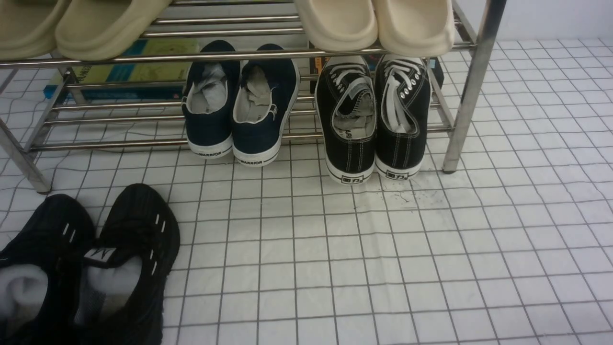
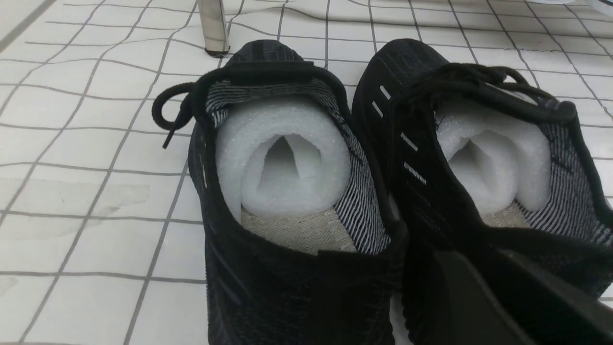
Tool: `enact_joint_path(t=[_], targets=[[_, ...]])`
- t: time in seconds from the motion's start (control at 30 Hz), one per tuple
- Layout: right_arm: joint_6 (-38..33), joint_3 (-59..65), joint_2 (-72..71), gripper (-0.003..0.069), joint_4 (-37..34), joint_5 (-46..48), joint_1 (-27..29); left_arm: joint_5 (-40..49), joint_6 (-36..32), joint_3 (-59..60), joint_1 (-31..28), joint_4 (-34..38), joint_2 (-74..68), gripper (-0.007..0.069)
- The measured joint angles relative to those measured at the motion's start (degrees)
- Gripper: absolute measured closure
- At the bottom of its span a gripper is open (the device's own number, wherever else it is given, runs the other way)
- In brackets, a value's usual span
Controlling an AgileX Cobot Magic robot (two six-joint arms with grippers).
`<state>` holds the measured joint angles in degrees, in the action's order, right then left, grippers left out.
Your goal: Take the shoes off the shelf with your hand from the white checkered tablecloth.
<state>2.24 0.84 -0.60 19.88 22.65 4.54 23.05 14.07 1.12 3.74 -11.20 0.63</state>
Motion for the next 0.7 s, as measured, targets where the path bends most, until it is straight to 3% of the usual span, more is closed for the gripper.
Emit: enact_joint_path(t=[0.17,0.4,0.43,0.47,0.5,0.57,0.7], targets=[[1.97,0.38,0.00,0.0420,6.84,-1.25,0.00,0.00,0.00,0.00,0.00,0.00,0.00,0.0489],[32.59,0.63,0.00,0.0420,-6.94,-20.07,0.00,0.00,0.00,0.00,0.00,0.00,0.00,0.0489],[33.49,0.63,0.00,0.0420,-7.22,-20.54,0.00,0.00,0.00,0.00,0.00,0.00,0.00,0.0489],[40.45,0.63,0.00,0.0420,-8.54,-24.15,0.00,0.00,0.00,0.00,0.00,0.00,0.00,0.0489],[40.45,0.63,0.00,0.0420,-8.62,-24.15,0.00,0.00,0.00,0.00,0.00,0.00,0.00,0.0489],[47.60,0.63,0.00,0.0420,-9.06,-27.73,0.00,0.00,0.00,0.00,0.00,0.00,0.00,0.0489],[51.04,0.63,0.00,0.0420,-9.13,-29.85,0.00,0.00,0.00,0.00,0.00,0.00,0.00,0.0489]])
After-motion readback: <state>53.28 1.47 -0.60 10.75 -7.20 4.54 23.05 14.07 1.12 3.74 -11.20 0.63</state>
